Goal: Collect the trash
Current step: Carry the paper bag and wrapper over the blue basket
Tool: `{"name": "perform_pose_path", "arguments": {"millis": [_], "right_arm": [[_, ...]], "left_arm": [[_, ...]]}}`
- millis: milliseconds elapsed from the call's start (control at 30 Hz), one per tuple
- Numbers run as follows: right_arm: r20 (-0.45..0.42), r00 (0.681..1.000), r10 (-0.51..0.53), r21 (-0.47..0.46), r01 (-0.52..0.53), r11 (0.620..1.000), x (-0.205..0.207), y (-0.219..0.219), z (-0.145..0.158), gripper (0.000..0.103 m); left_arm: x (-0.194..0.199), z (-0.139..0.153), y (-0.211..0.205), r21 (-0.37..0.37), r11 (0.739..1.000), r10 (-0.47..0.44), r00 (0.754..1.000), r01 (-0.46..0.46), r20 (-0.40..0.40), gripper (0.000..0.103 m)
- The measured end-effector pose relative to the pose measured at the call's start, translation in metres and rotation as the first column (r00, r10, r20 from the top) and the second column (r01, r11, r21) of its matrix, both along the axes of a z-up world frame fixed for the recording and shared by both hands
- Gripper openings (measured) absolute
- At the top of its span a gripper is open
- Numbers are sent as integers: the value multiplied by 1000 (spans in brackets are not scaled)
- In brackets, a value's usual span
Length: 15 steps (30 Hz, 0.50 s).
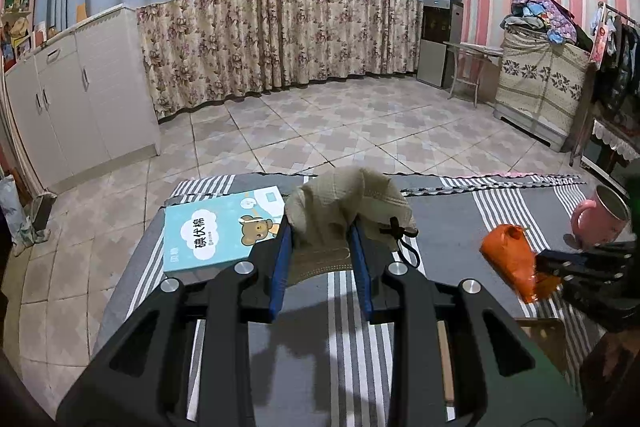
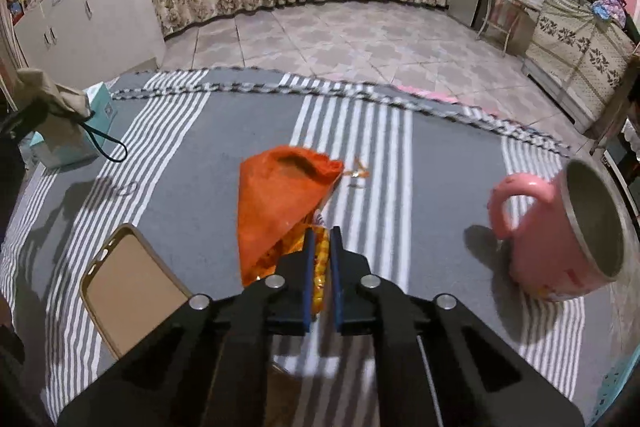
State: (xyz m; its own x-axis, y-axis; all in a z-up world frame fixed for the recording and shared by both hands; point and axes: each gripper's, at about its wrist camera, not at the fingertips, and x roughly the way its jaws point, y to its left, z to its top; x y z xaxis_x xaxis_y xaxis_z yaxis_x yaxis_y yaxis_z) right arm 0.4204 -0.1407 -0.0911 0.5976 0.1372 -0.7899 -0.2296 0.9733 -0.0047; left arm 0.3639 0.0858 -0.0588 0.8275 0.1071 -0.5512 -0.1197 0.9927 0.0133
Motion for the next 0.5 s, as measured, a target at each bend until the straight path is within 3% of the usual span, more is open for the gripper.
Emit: {"name": "perform_pose_path", "arguments": {"millis": [267,333,433,500], "right_arm": [[83,994,-77,110,67,992,-44,-62,34,6],[91,991,-95,130,83,988,-56,-77,40,6],[106,988,-111,140,95,986,-77,-101,52,6],[127,984,-123,151,104,983,-95,-124,63,6]], "left_arm": [[1,-2,-7,-5,1000,-18,1000,18,-13,27],[-2,1,-16,33,999,-16,1000,17,-15,27],[-9,6,-29,2,998,-63,998,63,-5,27],[-17,7,-41,20,998,-64,998,64,-13,27]]}}
